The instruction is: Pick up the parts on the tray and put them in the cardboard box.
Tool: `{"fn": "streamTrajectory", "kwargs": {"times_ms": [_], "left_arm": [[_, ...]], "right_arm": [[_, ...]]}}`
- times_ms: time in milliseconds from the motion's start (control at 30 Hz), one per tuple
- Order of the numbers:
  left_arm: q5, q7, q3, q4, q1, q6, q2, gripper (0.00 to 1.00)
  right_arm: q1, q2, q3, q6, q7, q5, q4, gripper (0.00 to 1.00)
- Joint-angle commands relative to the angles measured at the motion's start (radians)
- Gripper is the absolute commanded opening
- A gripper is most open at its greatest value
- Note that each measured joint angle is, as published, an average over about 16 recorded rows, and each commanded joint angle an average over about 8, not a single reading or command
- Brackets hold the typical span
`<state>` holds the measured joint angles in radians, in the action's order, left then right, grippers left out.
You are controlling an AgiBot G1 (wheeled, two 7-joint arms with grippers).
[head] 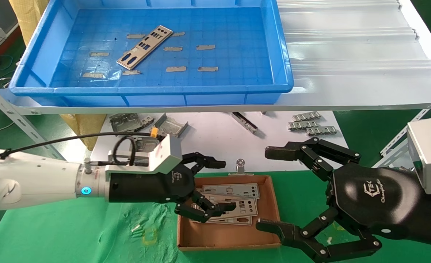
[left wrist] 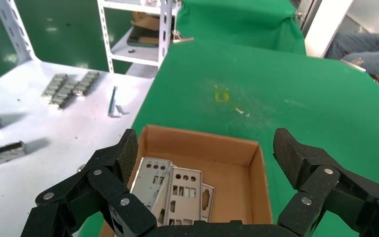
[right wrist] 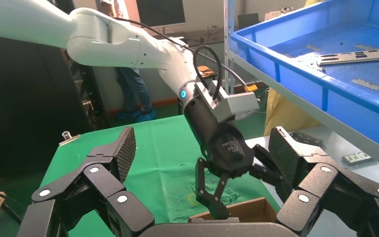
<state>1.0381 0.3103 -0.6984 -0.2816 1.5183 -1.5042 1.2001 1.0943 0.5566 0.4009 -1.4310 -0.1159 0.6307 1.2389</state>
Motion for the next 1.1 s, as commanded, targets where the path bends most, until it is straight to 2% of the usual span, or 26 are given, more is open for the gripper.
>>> {"fn": "streamTrajectory", "kwargs": {"times_ms": [33,1100], "left_arm": [[-0.012,-0.019,0.016,-0.038,-0.017,0.0,-0.023,1.0],[-0.204,-0.33,0.277,-0.664,-0.294,0.006,-0.39,1.0]], "right_arm": [[0.0,0.0,0.0,0.0,0.0,0.0,0.0,1.0],[0.0,0.0,0.0,0.0,0.0,0.0,0.0,1.0]]}}
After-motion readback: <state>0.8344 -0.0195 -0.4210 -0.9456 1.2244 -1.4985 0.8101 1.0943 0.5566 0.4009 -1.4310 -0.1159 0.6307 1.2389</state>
